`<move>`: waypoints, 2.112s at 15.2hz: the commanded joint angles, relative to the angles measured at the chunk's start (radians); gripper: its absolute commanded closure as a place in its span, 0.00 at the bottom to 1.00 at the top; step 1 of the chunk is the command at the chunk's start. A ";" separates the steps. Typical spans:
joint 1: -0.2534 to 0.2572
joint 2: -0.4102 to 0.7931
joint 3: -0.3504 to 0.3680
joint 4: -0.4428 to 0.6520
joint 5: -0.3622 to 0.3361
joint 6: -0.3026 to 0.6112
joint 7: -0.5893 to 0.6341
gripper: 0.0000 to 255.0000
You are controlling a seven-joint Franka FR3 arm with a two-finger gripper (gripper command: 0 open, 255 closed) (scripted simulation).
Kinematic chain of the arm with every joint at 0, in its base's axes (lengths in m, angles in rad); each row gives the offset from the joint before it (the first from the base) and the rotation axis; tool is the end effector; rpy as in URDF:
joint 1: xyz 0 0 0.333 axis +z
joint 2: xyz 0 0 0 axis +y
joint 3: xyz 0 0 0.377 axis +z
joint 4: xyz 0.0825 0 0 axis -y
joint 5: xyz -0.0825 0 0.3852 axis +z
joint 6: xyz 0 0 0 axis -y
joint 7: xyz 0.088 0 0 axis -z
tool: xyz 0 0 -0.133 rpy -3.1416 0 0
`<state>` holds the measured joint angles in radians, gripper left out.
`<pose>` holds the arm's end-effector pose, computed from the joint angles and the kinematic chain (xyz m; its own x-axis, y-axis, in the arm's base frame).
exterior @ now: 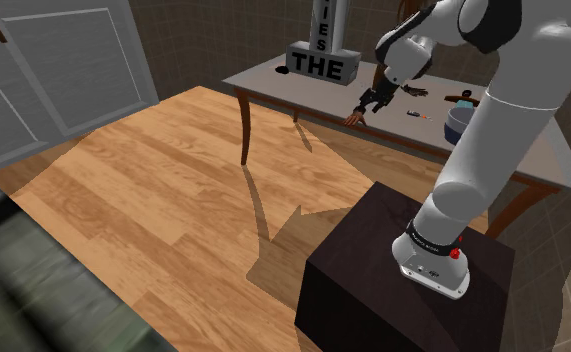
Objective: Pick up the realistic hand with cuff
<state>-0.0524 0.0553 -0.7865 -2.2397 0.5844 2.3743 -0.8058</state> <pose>0.3795 -0.3941 0.3976 0.8498 -0.4386 0.2925 -0.3736 -0.8925 -0.2529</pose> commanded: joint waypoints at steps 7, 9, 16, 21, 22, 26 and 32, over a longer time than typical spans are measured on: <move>-0.176 0.310 0.054 0.197 0.379 -0.090 -0.241 0.00; -0.185 0.330 0.066 0.196 0.404 -0.082 -0.263 0.00; -0.208 0.377 0.094 0.197 0.462 -0.064 -0.313 1.00; -0.207 0.378 0.094 0.197 0.463 -0.063 -0.313 1.00; -0.208 0.379 0.095 0.198 0.463 -0.063 -0.314 1.00; -0.202 0.366 0.087 0.196 0.449 -0.068 -0.302 1.00; -0.174 0.305 0.051 0.198 0.373 -0.092 -0.237 1.00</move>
<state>-0.2299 0.3697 -0.7300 -2.0423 0.9686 2.2861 -1.0515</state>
